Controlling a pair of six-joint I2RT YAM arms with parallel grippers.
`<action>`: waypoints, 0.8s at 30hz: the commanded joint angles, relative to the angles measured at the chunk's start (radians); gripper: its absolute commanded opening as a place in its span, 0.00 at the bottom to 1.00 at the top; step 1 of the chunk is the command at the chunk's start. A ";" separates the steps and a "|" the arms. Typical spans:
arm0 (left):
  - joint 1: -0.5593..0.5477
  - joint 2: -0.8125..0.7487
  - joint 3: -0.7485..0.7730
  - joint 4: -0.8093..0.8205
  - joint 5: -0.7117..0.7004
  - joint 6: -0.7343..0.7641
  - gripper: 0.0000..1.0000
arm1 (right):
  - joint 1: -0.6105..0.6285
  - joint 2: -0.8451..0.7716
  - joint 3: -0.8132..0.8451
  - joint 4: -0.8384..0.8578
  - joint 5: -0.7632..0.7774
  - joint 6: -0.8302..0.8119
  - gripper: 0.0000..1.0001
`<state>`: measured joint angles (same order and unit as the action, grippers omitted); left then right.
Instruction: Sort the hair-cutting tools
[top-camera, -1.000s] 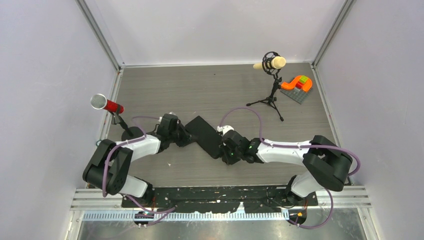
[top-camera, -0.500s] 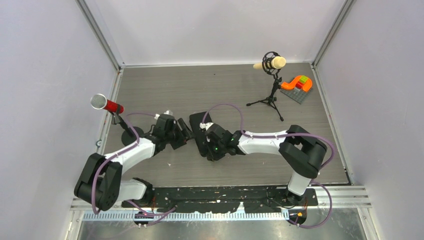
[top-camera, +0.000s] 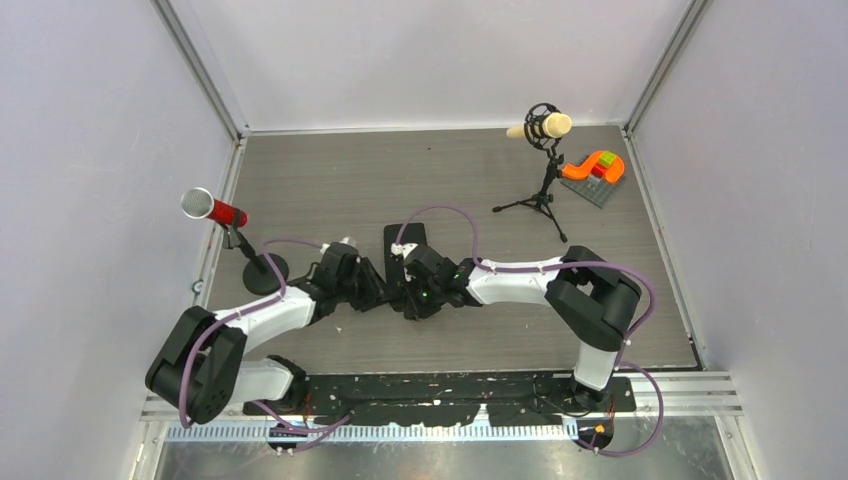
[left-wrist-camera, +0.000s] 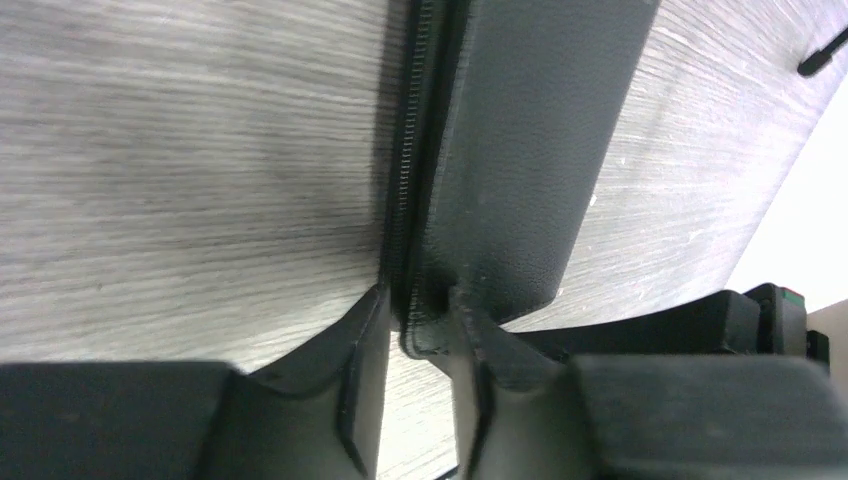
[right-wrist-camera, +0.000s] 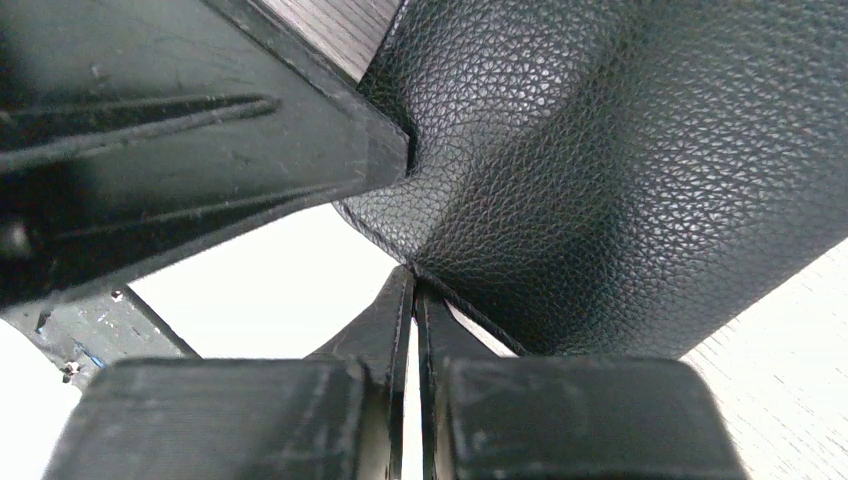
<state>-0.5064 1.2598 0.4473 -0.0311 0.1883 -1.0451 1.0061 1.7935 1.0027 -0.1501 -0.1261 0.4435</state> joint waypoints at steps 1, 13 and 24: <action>-0.010 0.013 0.004 0.025 0.008 -0.001 0.18 | 0.002 0.009 0.014 0.010 0.015 -0.004 0.05; -0.006 0.004 0.050 -0.131 -0.084 0.080 0.00 | -0.093 -0.155 -0.149 -0.145 0.142 -0.108 0.05; -0.012 0.060 0.096 -0.141 -0.018 0.171 0.00 | -0.271 -0.331 -0.253 -0.155 0.201 -0.120 0.05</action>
<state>-0.5358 1.2919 0.5278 -0.0490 0.2340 -0.9958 0.7849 1.5093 0.7769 -0.1905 -0.0628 0.3641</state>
